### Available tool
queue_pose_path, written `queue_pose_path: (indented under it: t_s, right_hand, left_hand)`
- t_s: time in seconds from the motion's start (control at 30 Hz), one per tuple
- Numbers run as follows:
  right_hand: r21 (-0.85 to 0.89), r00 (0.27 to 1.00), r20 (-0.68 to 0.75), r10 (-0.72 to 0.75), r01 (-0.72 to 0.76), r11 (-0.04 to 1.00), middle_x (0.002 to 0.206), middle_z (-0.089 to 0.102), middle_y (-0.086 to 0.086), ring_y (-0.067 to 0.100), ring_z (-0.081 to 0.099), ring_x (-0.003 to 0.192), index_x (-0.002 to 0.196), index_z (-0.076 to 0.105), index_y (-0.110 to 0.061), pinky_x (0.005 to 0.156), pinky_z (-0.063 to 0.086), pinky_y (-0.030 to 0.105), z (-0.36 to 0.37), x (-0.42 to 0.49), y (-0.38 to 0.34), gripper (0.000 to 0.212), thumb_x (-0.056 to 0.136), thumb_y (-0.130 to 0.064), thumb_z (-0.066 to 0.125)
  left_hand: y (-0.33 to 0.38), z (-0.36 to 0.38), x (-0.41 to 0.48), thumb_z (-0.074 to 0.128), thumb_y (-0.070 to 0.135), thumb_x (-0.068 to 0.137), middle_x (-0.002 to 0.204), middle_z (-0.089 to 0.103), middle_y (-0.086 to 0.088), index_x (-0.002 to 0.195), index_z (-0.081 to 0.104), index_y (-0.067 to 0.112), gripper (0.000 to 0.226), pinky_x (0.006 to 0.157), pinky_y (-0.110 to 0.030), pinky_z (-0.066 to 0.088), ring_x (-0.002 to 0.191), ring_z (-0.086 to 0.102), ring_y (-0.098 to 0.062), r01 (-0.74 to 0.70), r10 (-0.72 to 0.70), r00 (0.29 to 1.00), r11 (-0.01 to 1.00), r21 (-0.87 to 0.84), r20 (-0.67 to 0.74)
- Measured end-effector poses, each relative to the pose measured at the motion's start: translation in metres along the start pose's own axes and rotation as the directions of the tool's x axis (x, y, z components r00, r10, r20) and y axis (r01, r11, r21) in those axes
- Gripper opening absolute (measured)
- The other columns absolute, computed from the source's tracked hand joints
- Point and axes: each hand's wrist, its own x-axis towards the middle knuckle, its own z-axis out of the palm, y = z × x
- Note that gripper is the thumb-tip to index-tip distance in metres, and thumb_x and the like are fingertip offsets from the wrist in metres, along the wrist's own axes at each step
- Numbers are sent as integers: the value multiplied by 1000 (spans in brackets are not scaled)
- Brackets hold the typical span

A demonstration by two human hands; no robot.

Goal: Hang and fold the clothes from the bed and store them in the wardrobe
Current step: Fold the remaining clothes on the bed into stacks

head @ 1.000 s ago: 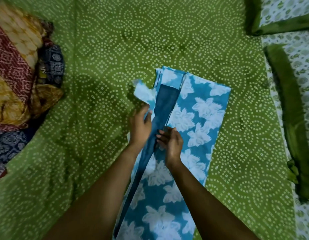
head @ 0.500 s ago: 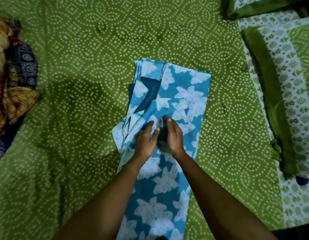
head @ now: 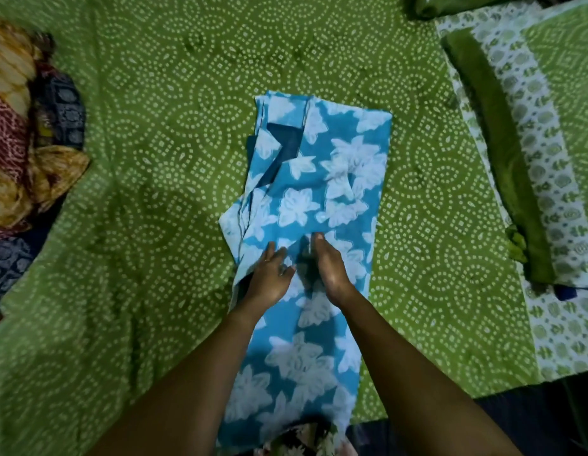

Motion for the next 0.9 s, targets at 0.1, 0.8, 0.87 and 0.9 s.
queue_pose_path:
  t_s: [0.1, 0.8, 0.87, 0.9]
  right_hand:
    - [-36, 1000, -17, -25, 24, 999, 146, 41, 4, 21, 38, 135, 140, 42, -11, 115, 27, 40, -4, -35, 35, 56, 98, -47, 37]
    - [34, 938, -342, 55, -46, 998, 122, 57, 12, 26, 57, 107, 124, 47, 1, 94, 49, 43, -37, -172, 209, 56, 77, -11, 75]
    - [179, 961, -240, 137, -95, 979, 114, 64, 14, 28, 63, 96, 114, 57, 4, 84, 54, 41, -44, -173, 207, 39, 82, -12, 71]
    - [192, 966, -204, 157, -117, 974, 109, 67, 15, 28, 65, 90, 109, 61, 4, 77, 55, 38, -46, -176, 205, 33, 83, -12, 71]
  left_hand:
    - [-29, 15, -34, 49, 22, 97, 157, 5, -1, 145, 29, 11, 54, 110, -27, 22, 145, 12, -17, 17, -17, 1000, 1000, -22, 8]
    - [-178, 67, -192, 66, 1, 83, 115, 63, -15, 116, 58, -4, 35, 72, -22, 49, 94, 62, -22, 72, -179, 963, 893, -445, -203]
    - [-180, 65, -193, 62, 4, 86, 118, 61, -14, 121, 57, -3, 35, 75, -25, 51, 95, 62, -22, 112, -210, 970, 828, -550, -118]
    - [-183, 65, -193, 60, 5, 88, 120, 60, -13, 124, 55, -2, 37, 80, -29, 50, 99, 62, -24, 135, -221, 972, 804, -580, -80]
